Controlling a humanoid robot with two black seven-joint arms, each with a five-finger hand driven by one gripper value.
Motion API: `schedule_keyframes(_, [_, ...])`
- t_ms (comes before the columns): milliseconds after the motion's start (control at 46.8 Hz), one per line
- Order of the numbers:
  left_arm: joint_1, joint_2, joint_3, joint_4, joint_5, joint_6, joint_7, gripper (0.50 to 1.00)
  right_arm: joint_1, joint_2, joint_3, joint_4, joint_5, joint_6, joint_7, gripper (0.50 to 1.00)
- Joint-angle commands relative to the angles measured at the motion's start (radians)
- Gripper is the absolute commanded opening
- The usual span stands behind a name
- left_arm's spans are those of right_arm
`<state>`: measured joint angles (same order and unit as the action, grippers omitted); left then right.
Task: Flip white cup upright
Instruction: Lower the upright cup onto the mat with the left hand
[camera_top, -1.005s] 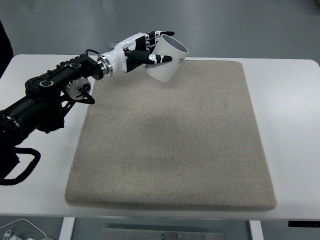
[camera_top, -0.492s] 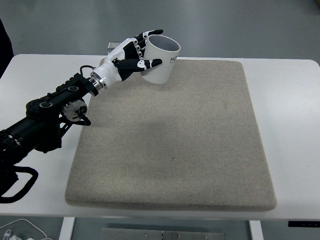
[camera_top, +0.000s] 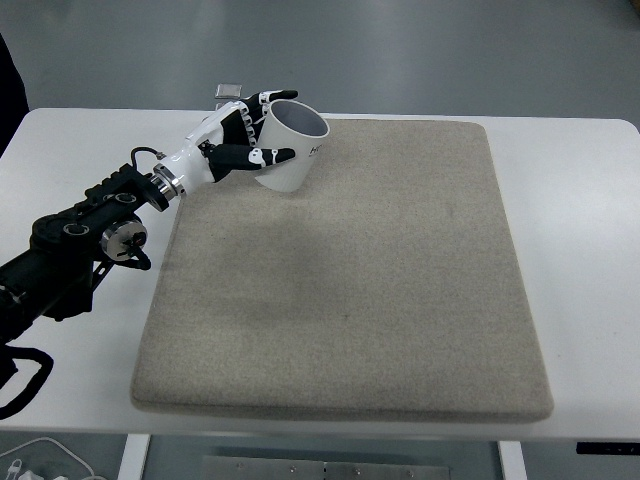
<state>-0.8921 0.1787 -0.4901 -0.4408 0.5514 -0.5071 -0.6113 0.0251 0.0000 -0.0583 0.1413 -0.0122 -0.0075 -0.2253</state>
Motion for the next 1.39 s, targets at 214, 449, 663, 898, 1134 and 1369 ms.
schedule_keyframes(214, [0.012, 0.015, 0.002, 0.004, 0.016, 0.03, 0.0, 0.54, -0.001, 0.0, 0.0, 0.0, 0.0, 0.0, 0.0, 0.93])
schedule_keyframes(449, [0.012, 0.004, 0.002, 0.002, 0.016, 0.061, 0.0, 0.542, -0.001, 0.0, 0.0, 0.0, 0.0, 0.0, 0.0, 0.93])
schedule_keyframes(663, [0.022, -0.031, 0.002, 0.001, 0.016, 0.114, 0.0, 0.544, -0.001, 0.0, 0.0, 0.0, 0.0, 0.0, 0.0, 0.93])
schedule_keyframes(898, [0.035, -0.048, 0.033, 0.002, 0.018, 0.122, 0.0, 0.572, -0.001, 0.0, 0.0, 0.0, 0.0, 0.0, 0.0, 0.93])
schedule_keyframes(1134, [0.05, -0.048, 0.036, 0.002, 0.016, 0.136, 0.0, 0.668, 0.001, 0.0, 0.0, 0.001, 0.0, 0.0, 0.0, 0.93])
schedule_keyframes(1369, [0.059, -0.048, 0.031, 0.001, 0.013, 0.17, 0.0, 0.919, -0.001, 0.0, 0.0, 0.0, 0.0, 0.0, 0.0, 0.93])
